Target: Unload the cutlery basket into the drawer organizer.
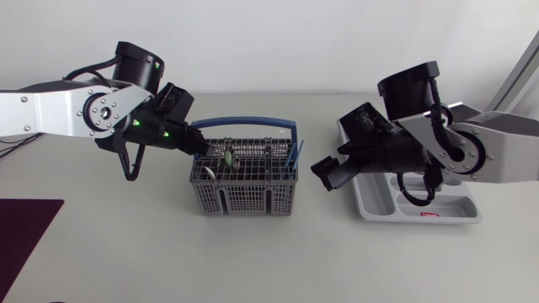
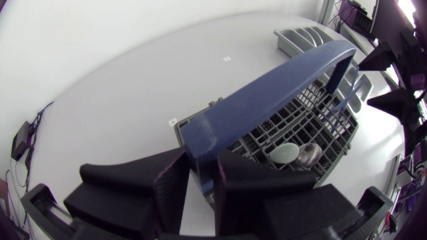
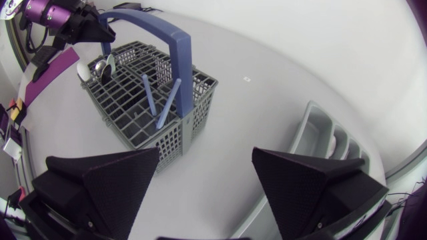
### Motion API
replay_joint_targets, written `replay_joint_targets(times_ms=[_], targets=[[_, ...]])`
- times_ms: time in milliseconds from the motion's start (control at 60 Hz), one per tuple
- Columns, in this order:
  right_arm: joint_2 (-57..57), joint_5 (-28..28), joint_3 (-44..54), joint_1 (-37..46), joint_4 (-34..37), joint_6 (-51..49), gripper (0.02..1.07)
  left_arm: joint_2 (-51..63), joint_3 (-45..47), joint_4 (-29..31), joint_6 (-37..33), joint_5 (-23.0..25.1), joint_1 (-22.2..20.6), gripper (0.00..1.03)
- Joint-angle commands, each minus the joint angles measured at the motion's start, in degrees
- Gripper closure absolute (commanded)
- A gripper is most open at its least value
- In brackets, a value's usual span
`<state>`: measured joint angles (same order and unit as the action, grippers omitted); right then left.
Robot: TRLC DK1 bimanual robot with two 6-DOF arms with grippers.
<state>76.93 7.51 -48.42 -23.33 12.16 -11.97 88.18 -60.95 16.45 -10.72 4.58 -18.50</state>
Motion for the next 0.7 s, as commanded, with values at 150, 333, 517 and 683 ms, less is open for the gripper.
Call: replay_joint_targets(times_ms=[150, 333, 517, 683], targets=[[0.07, 5.24, -1.23, 0.66, 4.36, -3.5, 0.07, -0.91, 4.08, -0.45, 0.7, 2.8, -1.19, 0.71], [0.42, 7.52, -2.55, 1.71, 5.41, -3.33, 0.07, -1.79, 4.52, -0.36, 0.7, 2.8, -1.98, 0.35], [0.51, 9.46, -3.87, 2.15, 6.38, -2.1, 0.07, -4.25, 5.4, -0.1, 0.26, 2.63, -2.24, 0.14], [2.26, 15.26, -6.42, 4.52, 8.32, -0.87, 0.14, -8.38, 7.07, 0.69, -0.97, 2.63, -1.54, 0.11]])
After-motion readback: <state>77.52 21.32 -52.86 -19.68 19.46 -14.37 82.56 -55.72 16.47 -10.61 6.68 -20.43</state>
